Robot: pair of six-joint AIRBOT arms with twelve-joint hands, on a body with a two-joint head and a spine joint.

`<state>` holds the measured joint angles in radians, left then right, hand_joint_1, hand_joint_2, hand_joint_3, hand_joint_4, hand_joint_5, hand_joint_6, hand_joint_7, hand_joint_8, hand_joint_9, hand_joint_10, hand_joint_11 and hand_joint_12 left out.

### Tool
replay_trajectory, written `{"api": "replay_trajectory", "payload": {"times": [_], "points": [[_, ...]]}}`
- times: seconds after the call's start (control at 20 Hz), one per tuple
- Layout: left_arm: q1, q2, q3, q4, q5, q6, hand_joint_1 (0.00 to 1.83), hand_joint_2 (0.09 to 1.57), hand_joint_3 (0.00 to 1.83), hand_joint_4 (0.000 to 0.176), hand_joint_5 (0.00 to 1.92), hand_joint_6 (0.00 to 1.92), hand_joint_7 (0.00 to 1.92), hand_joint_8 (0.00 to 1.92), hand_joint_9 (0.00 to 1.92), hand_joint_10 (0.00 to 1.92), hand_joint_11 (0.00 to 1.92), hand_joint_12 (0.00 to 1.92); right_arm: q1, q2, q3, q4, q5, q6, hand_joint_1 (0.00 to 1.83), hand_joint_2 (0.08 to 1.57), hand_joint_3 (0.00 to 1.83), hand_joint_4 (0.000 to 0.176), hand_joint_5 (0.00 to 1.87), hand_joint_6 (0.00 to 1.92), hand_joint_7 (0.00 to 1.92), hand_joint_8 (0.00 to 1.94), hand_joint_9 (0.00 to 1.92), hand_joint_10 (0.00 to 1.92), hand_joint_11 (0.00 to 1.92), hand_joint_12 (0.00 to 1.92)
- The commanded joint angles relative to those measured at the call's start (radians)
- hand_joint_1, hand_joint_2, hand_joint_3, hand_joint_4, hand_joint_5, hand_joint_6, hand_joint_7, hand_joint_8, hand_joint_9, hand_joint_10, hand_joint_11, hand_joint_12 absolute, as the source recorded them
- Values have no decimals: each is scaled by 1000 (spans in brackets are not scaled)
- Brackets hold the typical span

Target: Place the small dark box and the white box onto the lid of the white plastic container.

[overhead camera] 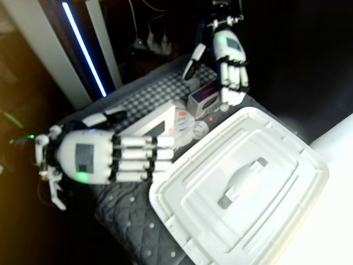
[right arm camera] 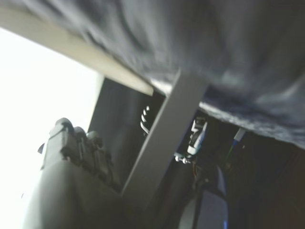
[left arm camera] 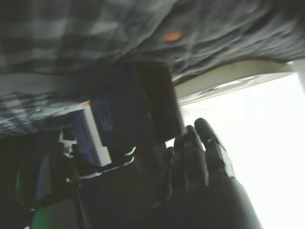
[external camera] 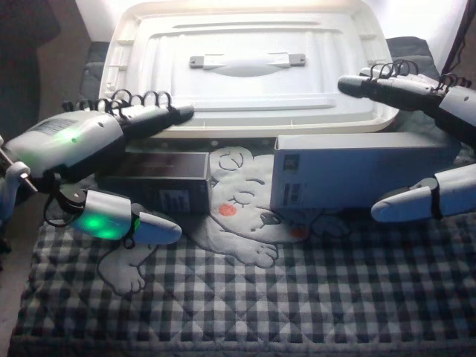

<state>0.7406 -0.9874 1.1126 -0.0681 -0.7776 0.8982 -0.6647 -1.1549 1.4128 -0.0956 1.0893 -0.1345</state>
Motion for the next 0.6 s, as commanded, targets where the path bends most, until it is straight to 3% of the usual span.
{"api": "replay_trajectory", "payload": {"times": [0.0, 0.05, 0.1, 0.15, 0.2, 0.25, 0.3, 0.35, 0.4, 0.45, 0.5, 0.55], "points": [[-12, 0, 8, -8, -101, -2, 734, 841, 5, 9, 242, 10, 323, 17, 324, 18, 0, 848, 3, 2, 4, 17, 104, 8, 915, 751, 3, 0, 505, 14, 463, 11, 374, 36, 0, 909], [-11, -4, 11, -8, -98, -3, 820, 855, 2, 0, 347, 12, 530, 23, 532, 62, 75, 1035, 3, 2, 4, 17, 104, 9, 1050, 814, 5, 0, 754, 40, 726, 53, 657, 125, 225, 1138], [-11, -6, 13, -9, -97, -3, 945, 889, 5, 0, 491, 30, 757, 72, 747, 160, 145, 1315, 3, 2, 4, 16, 104, 9, 1210, 870, 7, 0, 985, 71, 1034, 103, 1034, 237, 649, 1172], [-10, -7, 14, -9, -101, -7, 1009, 911, 0, 0, 627, 13, 920, 87, 867, 295, 215, 1414, 3, 2, 4, 12, 105, 9, 1272, 972, 5, 0, 1109, 510, 1359, 212, 1225, 213, 823, 1183], [-10, -9, 14, -9, -105, -7, 1102, 929, 0, 0, 831, 24, 1079, 101, 981, 524, 482, 1463, 3, 2, 4, 12, 105, 9, 1295, 991, 1, 0, 1213, 399, 1347, 465, 1304, 442, 891, 1470], [-9, -11, 13, -8, -113, -8, 1251, 1015, 0, 0, 1015, 541, 1218, 567, 1020, 817, 705, 1531, 3, 2, 4, 12, 106, 17, 1229, 991, 0, 0, 1287, 395, 1242, 916, 1127, 1445, 945, 1831], [-8, -12, 13, -8, -118, -8, 1280, 1048, 2, 0, 1038, 625, 1178, 833, 1044, 1023, 813, 1603, 3, 2, 4, 11, 111, 26, 1216, 990, 0, 0, 1308, 384, 1139, 1398, 1075, 1826, 1024, 1903], [-8, -13, 14, -8, -118, -8, 1288, 1058, 1, 0, 1096, 541, 1129, 992, 1056, 1248, 854, 1721, 3, 2, 5, 11, 113, 28, 1212, 989, 0, 0, 1313, 384, 1065, 1657, 1051, 1902, 1062, 1917], [-8, -14, 16, -9, -116, -8, 1289, 1062, 0, 0, 1123, 487, 1108, 1049, 1052, 1318, 867, 1763, 3, 2, 7, 11, 113, 30, 1210, 994, 1, 0, 1299, 411, 1058, 1452, 997, 1784, 932, 1920], [-8, -16, 19, -10, -116, -9, 1286, 1077, 1, 0, 1105, 494, 1068, 1132, 1054, 1425, 896, 1829, 3, 2, 8, 11, 113, 30, 1209, 993, 0, 0, 1298, 411, 1060, 1636, 1033, 1894, 1041, 1921], [-8, -17, 20, -11, -117, -9, 1277, 1104, 2, 0, 1062, 553, 998, 1256, 1032, 1556, 923, 1903, 3, 2, 9, 11, 116, 30, 1210, 996, 0, 0, 1289, 429, 1080, 1569, 1068, 1900, 1110, 1921], [-9, -18, 23, -14, -123, -10, 1276, 1101, 0, 0, 1082, 535, 993, 1260, 1037, 1613, 959, 1917, 3, 2, 11, 11, 119, 30, 1210, 994, 0, 0, 1293, 424, 1080, 1702, 1125, 1917, 1187, 1921]]}}
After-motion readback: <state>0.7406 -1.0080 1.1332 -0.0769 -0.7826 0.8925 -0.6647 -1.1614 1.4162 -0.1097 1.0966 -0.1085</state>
